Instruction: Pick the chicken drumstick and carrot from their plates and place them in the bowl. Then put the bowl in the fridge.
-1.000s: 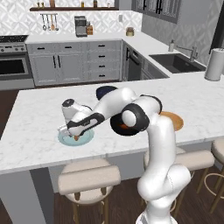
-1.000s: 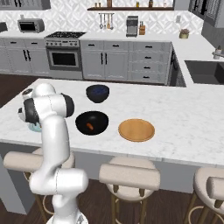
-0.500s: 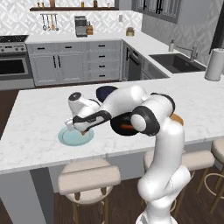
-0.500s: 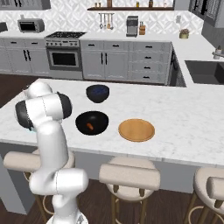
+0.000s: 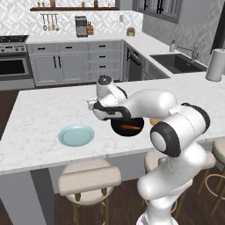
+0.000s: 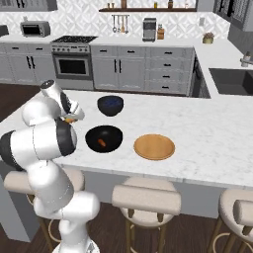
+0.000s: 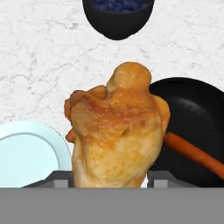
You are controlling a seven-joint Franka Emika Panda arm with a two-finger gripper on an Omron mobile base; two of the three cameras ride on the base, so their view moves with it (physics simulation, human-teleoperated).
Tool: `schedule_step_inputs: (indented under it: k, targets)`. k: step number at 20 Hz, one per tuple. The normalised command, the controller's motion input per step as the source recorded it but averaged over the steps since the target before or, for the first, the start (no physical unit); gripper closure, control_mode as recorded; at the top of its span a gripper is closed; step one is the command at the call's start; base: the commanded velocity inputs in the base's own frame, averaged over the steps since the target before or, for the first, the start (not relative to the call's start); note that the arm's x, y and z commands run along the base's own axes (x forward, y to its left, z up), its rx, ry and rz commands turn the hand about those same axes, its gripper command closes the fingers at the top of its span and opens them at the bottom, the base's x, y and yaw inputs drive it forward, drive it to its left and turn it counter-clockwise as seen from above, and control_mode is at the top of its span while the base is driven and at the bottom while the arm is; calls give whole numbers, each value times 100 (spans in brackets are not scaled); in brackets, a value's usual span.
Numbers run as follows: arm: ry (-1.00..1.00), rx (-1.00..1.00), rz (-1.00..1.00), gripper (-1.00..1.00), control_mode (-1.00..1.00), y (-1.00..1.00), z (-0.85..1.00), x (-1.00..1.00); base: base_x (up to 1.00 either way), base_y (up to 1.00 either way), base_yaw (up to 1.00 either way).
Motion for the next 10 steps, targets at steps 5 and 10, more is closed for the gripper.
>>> schedule_step_inputs:
  k: [5,10]
  targets:
    - [4,22,-23,100,-100,-100,30,0,0,0,0]
    - [3,7,-5,100,-100,-74,-58,1,0,0,0]
